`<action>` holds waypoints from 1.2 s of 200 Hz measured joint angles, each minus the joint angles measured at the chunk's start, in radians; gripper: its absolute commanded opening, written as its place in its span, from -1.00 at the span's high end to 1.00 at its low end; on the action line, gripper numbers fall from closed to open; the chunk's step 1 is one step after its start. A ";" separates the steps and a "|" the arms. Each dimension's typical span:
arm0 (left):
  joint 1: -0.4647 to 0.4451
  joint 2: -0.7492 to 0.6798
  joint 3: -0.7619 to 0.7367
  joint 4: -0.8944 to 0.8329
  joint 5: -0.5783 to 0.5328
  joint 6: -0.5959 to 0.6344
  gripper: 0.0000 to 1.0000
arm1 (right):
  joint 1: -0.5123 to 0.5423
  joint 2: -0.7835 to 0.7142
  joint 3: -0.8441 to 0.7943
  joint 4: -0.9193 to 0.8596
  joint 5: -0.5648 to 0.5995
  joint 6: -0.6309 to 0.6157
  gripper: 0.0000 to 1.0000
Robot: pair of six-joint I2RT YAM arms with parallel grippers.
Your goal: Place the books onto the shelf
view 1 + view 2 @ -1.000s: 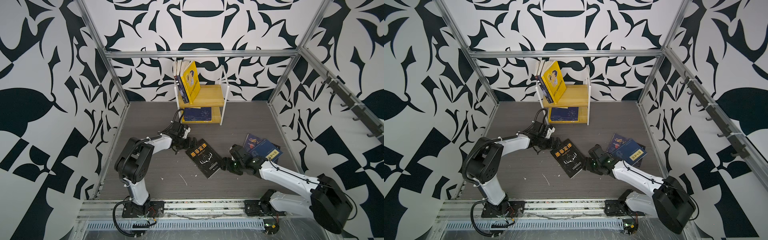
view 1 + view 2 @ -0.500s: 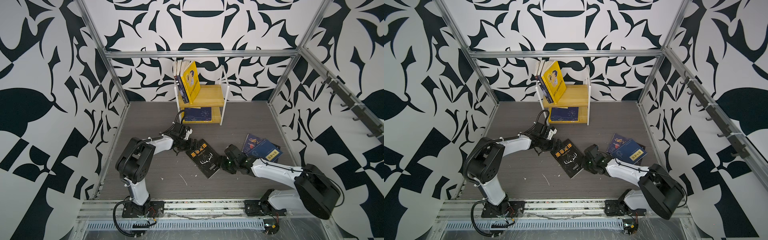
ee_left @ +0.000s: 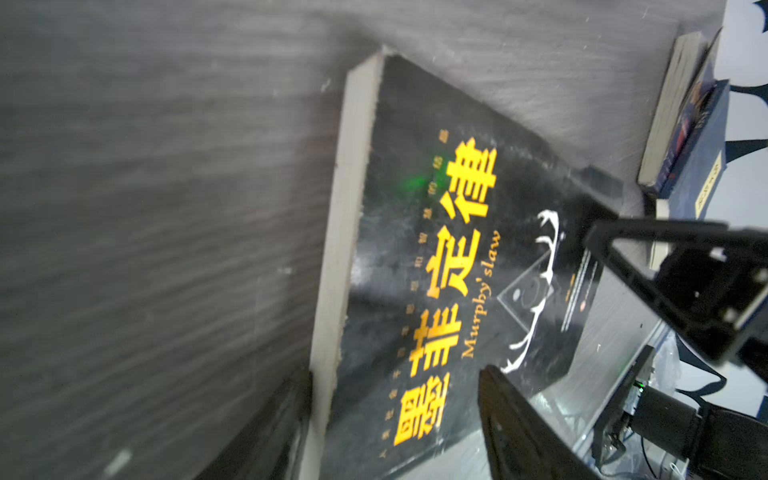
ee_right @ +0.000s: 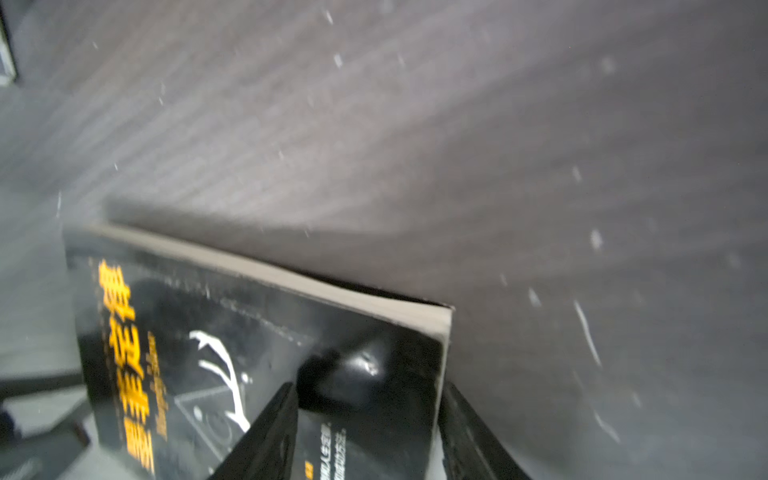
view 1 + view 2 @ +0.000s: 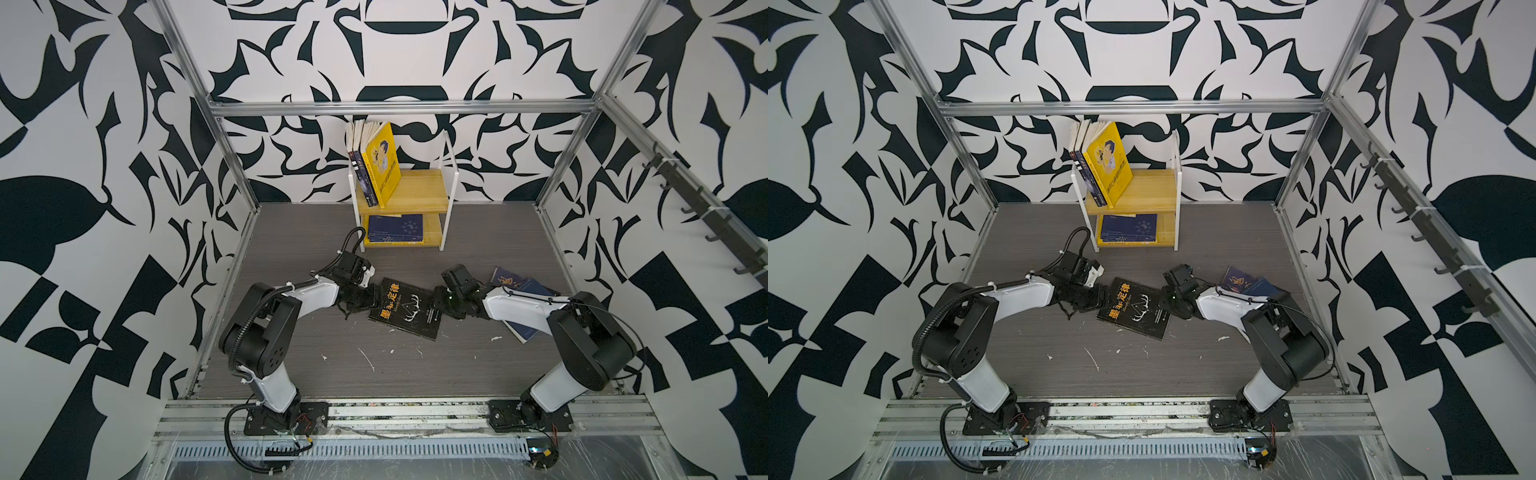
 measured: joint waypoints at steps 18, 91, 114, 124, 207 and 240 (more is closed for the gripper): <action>0.002 -0.010 -0.006 -0.025 0.008 -0.006 -0.17 | -0.003 0.027 0.022 0.017 0.006 -0.014 -0.12; 0.036 -0.045 -0.001 -0.082 0.042 -0.035 0.41 | -0.006 0.052 0.036 0.055 0.010 -0.052 -0.11; 0.046 -0.047 0.007 -0.081 0.053 -0.051 0.58 | -0.006 0.051 0.035 0.055 0.009 -0.061 -0.11; 0.047 -0.047 0.010 -0.080 0.057 -0.055 0.59 | -0.006 0.051 0.034 0.056 0.009 -0.064 -0.11; 0.068 -0.049 0.014 -0.049 0.114 -0.089 1.00 | -0.006 0.027 0.006 0.087 0.003 -0.089 -0.39; 0.071 -0.052 0.014 -0.024 0.147 -0.095 1.00 | -0.002 -0.060 -0.029 0.016 -0.006 -0.140 -0.70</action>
